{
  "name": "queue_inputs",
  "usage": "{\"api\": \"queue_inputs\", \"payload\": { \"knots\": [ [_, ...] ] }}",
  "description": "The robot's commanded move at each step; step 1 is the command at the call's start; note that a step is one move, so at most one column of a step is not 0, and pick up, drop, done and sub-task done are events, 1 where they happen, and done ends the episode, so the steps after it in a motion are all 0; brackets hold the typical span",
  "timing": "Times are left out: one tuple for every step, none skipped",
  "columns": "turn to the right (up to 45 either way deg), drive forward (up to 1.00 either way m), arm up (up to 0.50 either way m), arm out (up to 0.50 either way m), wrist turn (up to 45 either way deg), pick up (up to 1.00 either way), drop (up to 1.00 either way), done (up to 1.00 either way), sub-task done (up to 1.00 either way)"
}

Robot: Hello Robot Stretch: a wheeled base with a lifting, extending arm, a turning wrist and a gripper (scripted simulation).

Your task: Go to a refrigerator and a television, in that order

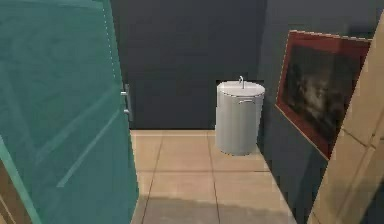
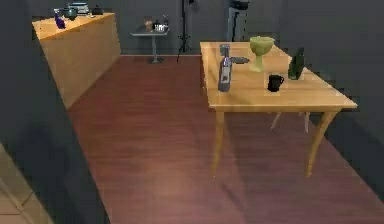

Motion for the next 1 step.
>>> {"api": "queue_inputs", "payload": {
  "knots": [
    [45.0, 0.00, 0.00, 0.00, 0.0, 0.00, 0.00, 0.00, 0.00]
  ]
}}
